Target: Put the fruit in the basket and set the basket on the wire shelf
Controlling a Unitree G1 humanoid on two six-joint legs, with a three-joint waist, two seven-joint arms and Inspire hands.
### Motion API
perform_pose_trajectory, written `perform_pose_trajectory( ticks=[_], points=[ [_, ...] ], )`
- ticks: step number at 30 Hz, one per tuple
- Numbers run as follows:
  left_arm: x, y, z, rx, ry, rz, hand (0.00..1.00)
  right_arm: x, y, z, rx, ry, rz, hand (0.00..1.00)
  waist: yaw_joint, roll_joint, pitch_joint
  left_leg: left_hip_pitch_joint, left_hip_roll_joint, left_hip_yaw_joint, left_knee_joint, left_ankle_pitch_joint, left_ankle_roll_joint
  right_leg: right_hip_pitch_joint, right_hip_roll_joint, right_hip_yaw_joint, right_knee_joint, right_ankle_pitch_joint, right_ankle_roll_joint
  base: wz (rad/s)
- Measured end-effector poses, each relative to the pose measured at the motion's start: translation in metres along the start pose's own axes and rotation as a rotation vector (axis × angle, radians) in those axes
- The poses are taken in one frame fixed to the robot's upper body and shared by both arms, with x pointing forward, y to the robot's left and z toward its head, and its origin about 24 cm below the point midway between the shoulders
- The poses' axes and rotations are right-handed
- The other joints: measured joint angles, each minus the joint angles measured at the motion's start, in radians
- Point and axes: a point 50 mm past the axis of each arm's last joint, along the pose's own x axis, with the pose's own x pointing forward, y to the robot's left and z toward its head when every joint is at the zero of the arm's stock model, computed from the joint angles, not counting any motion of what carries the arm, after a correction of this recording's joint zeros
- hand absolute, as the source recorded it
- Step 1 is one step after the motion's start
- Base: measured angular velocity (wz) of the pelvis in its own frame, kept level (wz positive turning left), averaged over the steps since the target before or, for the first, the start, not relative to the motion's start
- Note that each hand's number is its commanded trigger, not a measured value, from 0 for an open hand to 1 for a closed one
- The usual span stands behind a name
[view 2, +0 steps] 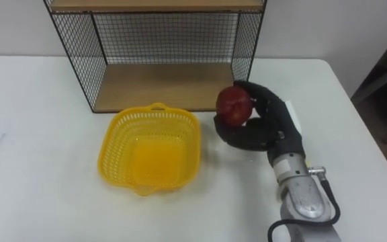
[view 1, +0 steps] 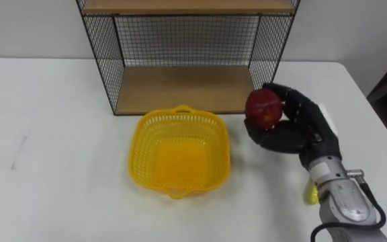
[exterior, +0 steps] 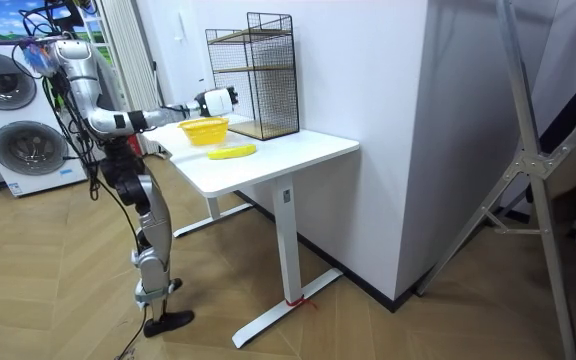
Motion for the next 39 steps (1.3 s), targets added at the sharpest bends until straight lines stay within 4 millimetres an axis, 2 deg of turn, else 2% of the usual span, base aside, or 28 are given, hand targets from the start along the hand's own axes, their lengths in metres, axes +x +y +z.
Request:
perform_pose_trajectory(
  ticks=[4, 12, 16, 26, 27, 28, 29, 31, 35, 39],
  points=[
    [0.000, -0.001, 0.000, 0.001, -0.004, -0.001, 0.00, 0.001, 0.004, 0.018, -0.003, -0.079, 0.021, 1.00, 0.002, 0.003, -0.0023, 0.001, 0.001, 0.000, -0.002, 0.000, 0.000, 0.000, 0.001, 0.001, 0.000, 0.000, 0.000, 0.00],
    [0.000, 0.000, 0.002, 0.016, -0.002, 0.000, 0.00, -0.002, 0.030, 0.010, -0.237, -0.051, 0.182, 1.00, 0.002, 0.007, -0.0061, -0.003, 0.002, 0.002, -0.003, 0.000, 0.000, 0.000, 0.002, 0.001, 0.006, 0.000, -0.001, 0.00],
    [0.001, 0.001, 0.007, 0.030, -0.010, -0.001, 0.00, -0.004, 0.043, 0.003, -0.335, -0.018, 0.260, 1.00, 0.007, -0.001, -0.0067, -0.002, 0.002, 0.003, -0.005, 0.000, 0.000, -0.001, 0.002, -0.002, 0.006, 0.001, -0.001, 0.00],
    [0.003, 0.002, 0.024, 0.096, -0.053, -0.006, 0.00, -0.011, 0.069, -0.006, -0.438, 0.009, 0.425, 1.00, 0.037, -0.031, -0.0054, -0.009, 0.001, -0.015, 0.001, 0.000, 0.000, 0.004, 0.001, -0.020, 0.004, 0.001, -0.001, 0.05],
    [0.003, 0.003, 0.025, 0.099, -0.056, -0.006, 0.00, -0.011, 0.070, -0.006, -0.439, 0.012, 0.434, 0.74, 0.037, -0.031, -0.0051, -0.010, 0.000, -0.017, 0.001, 0.000, 0.000, 0.005, 0.000, -0.022, 0.004, 0.001, -0.001, 0.08],
    [0.003, 0.003, 0.025, 0.102, -0.056, -0.005, 0.00, -0.012, 0.072, -0.007, -0.439, 0.020, 0.449, 0.08, 0.037, -0.031, -0.0042, -0.010, 0.000, -0.020, 0.001, 0.000, 0.000, 0.006, 0.000, -0.025, 0.004, 0.001, -0.001, 0.07],
    [0.003, 0.003, 0.025, 0.104, -0.056, -0.005, 0.00, -0.013, 0.073, -0.008, -0.439, 0.022, 0.456, 0.00, 0.037, -0.031, -0.0037, -0.010, 0.000, -0.022, 0.001, 0.000, 0.000, 0.006, 0.000, -0.026, 0.004, 0.001, -0.001, 0.08],
    [0.003, 0.003, 0.026, 0.118, -0.059, -0.006, 0.00, -0.014, 0.076, -0.009, -0.439, 0.027, 0.482, 0.00, 0.037, -0.029, -0.0007, -0.015, 0.000, -0.027, 0.001, 0.000, 0.000, 0.007, 0.000, -0.030, 0.004, 0.001, -0.001, 0.07],
    [0.004, 0.004, 0.029, 0.121, -0.067, -0.006, 0.00, -0.014, 0.076, -0.010, -0.443, 0.032, 0.499, 0.00, 0.046, -0.027, 0.0105, -0.021, 0.001, -0.030, 0.002, 0.000, 0.000, 0.003, 0.001, -0.031, 0.004, 0.001, -0.001, 0.01],
    [0.004, 0.005, 0.031, 0.120, -0.073, -0.005, 0.00, -0.014, 0.075, -0.012, -0.489, 0.045, 0.504, 0.00, 0.052, -0.028, 0.0099, -0.034, 0.000, -0.030, 0.004, 0.000, 0.000, -0.010, 0.000, -0.031, 0.004, 0.001, -0.001, 0.00]
  ],
)
